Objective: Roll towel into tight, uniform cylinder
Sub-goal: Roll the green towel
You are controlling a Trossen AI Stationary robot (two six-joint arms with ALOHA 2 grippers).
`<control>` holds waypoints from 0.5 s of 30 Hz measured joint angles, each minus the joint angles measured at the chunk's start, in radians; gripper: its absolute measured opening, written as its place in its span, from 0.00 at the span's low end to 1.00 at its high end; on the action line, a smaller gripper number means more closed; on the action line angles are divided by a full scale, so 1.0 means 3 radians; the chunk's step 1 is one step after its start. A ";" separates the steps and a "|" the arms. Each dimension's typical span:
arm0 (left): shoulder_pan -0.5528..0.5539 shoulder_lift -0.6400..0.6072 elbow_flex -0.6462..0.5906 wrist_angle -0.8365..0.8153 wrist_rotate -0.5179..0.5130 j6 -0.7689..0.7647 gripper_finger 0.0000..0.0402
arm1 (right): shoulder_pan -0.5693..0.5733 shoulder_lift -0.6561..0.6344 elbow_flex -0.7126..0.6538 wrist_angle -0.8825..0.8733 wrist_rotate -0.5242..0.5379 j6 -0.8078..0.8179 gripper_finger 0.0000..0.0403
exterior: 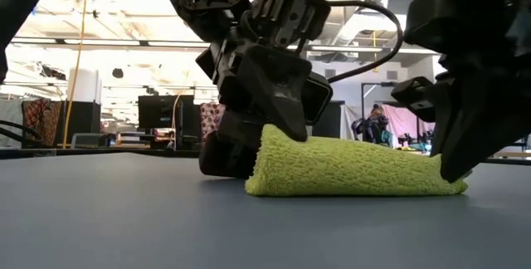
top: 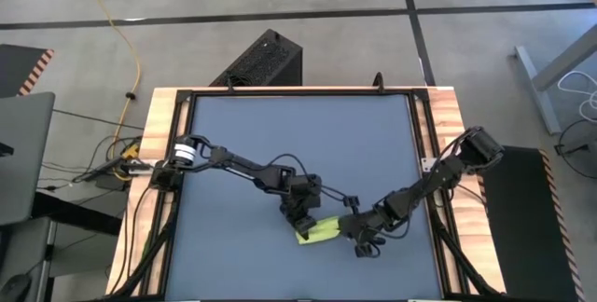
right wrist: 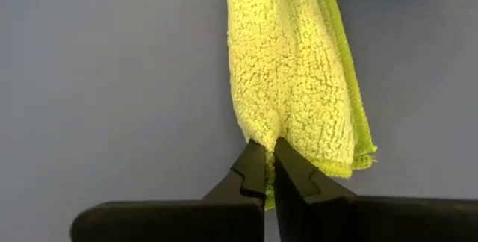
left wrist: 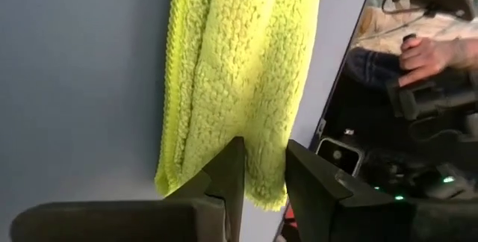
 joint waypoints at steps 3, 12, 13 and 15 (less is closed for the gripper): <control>0.0006 -0.0085 -0.0010 -0.0224 -0.0097 0.0227 0.20 | -0.0058 -0.0002 -0.0001 0.0052 -0.0147 0.0073 0.06; -0.0007 -0.0673 -0.0009 -0.1053 -0.1055 0.0875 0.20 | -0.0237 -0.0001 -0.0005 0.0151 -0.0464 0.0245 0.06; -0.0015 -0.0743 -0.0009 -0.1046 -0.1217 0.0913 0.20 | -0.0254 -0.0001 -0.0005 0.0151 -0.0472 0.0245 0.06; -0.0050 -0.0868 -0.0007 -0.0947 -0.1549 0.1000 0.20 | -0.0289 -0.0001 -0.0005 0.0151 -0.0485 0.0245 0.06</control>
